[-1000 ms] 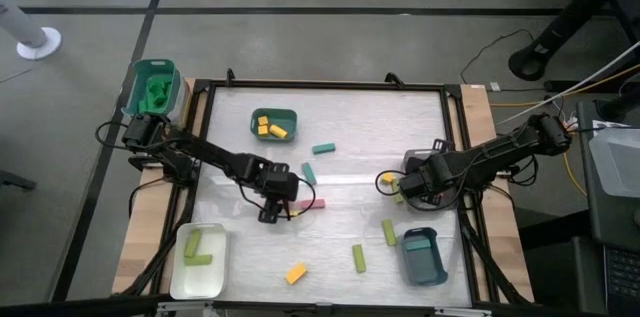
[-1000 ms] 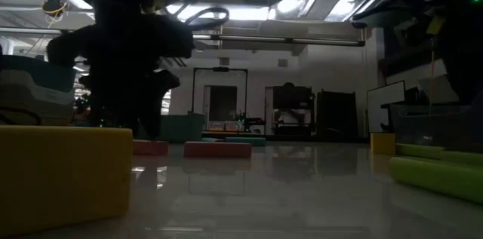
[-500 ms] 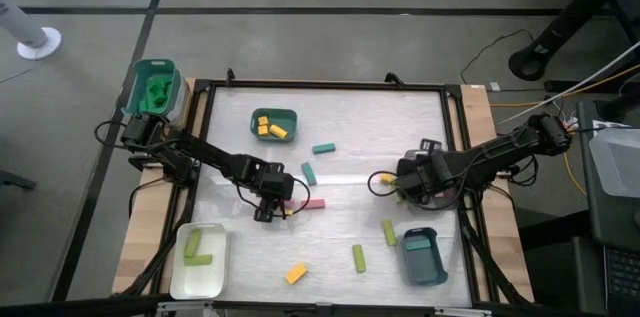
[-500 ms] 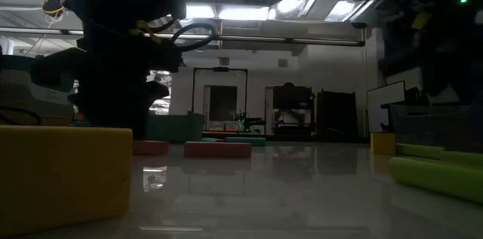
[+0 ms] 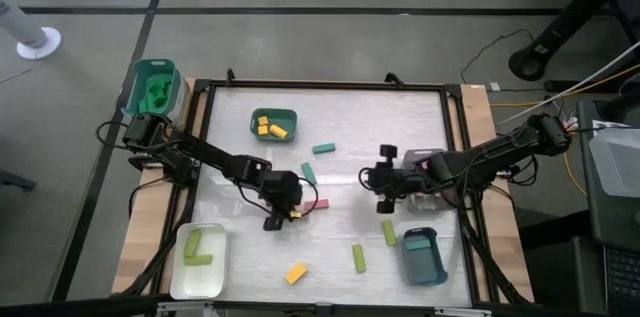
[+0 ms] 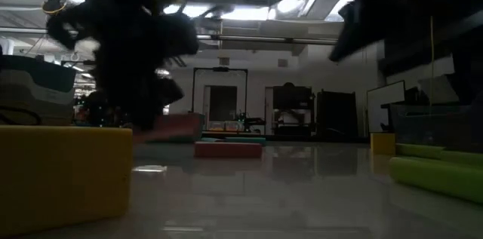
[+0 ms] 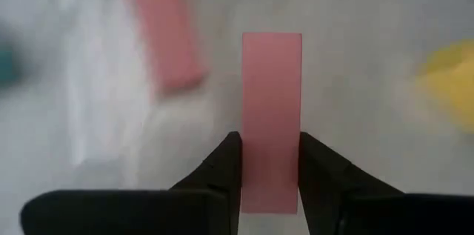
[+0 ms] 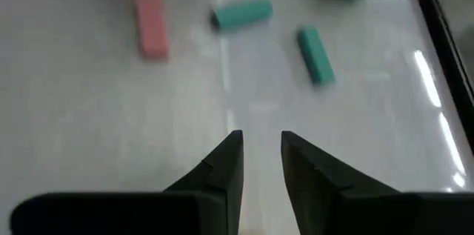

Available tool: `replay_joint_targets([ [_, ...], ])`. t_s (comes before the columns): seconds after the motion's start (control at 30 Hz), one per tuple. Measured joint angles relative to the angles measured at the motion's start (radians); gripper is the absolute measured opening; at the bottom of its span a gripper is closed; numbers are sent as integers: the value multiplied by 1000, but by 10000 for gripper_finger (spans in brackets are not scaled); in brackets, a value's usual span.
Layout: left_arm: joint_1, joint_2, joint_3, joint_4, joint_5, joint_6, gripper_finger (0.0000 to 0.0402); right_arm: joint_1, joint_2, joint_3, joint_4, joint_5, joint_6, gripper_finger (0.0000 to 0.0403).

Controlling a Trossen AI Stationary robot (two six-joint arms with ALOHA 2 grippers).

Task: Sort blocks
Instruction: Put the pink block into the black bin

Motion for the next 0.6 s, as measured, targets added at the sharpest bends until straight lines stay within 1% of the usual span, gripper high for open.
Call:
replay_joint_targets([
  [0.13,1,0,0,166,118,-30,89,0,0,0,89,-47,-88,95],
  [0.27,7,0,1,270,178,-42,91,0,0,0,125,-69,-169,98],
  [0.37,25,-1,1,314,187,-46,87,0,0,0,160,-85,-205,113],
  [0.47,47,-1,1,358,187,-46,89,0,11,0,215,-106,-245,139],
  [0.6,80,-2,1,437,189,-61,92,0,36,1,307,-213,-323,168],
])
